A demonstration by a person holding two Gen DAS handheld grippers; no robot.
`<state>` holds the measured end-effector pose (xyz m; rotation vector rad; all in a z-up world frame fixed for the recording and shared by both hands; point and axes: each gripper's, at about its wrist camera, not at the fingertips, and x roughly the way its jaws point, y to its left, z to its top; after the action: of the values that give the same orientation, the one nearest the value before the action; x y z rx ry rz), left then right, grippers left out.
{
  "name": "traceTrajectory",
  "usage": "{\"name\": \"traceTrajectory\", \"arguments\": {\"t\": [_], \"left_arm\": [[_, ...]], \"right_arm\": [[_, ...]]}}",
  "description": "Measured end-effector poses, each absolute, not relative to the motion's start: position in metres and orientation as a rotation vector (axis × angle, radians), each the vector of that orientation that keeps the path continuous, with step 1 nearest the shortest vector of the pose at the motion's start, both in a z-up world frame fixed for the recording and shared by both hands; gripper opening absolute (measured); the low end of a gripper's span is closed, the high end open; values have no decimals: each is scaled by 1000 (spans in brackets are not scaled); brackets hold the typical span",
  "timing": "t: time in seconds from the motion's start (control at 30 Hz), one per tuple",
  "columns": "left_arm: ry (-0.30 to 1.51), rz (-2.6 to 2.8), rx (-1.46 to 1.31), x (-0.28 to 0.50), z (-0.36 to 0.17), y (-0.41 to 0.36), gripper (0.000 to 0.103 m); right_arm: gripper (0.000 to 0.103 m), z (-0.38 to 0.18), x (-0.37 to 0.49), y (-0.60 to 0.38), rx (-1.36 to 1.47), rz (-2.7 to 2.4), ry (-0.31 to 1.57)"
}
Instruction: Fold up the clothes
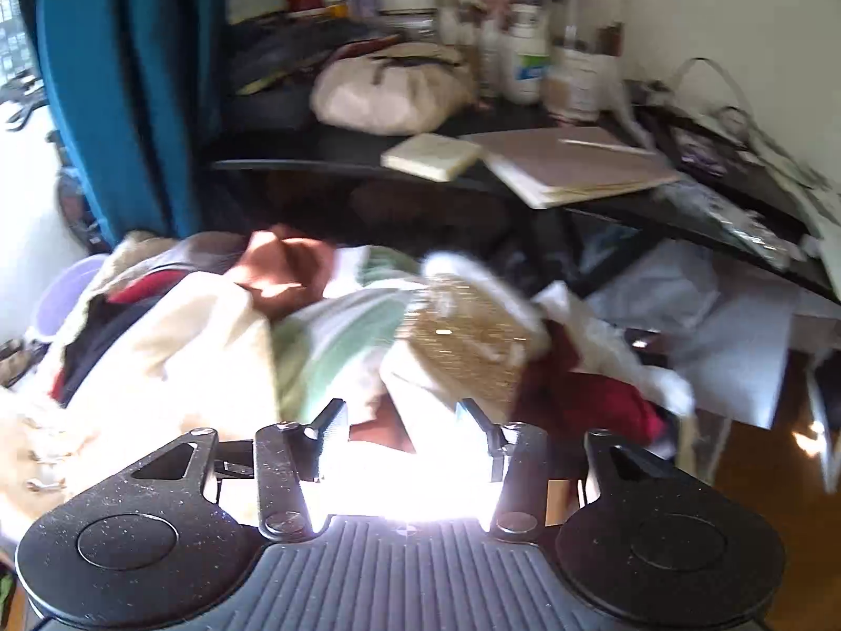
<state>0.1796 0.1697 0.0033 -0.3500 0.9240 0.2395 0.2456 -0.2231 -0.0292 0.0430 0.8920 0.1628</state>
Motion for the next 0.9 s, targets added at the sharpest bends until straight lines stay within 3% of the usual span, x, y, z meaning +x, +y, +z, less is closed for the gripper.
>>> {"name": "traceTrajectory", "arguments": {"t": [0.33, 0.37, 0.4, 0.6, 0.77, 0.83, 0.9], "left_arm": [[991, 323, -372, 153, -17, 178, 7], [993, 325, -372, 152, -18, 178, 7], [995, 327, -372, 150, -19, 178, 7], [1025, 341, -385, 150, -30, 180, 7], [1067, 365, -424, 145, -44, 185, 7], [1080, 374, -433, 144, -48, 185, 7], [1084, 380, -432, 142, -50, 186, 7]], "right_arm": [[45, -104, 276, -125, -155, 421, 1157], [33, -101, 274, -125, -152, 425, 1165], [9, -97, 271, -126, -157, 437, 1169], [5, -66, 236, -142, -159, 635, 1138], [9, -71, 218, -139, -164, 779, 1209], [22, -77, 217, -131, -210, 770, 1217], [42, -79, 222, -126, -225, 745, 1201]]}}
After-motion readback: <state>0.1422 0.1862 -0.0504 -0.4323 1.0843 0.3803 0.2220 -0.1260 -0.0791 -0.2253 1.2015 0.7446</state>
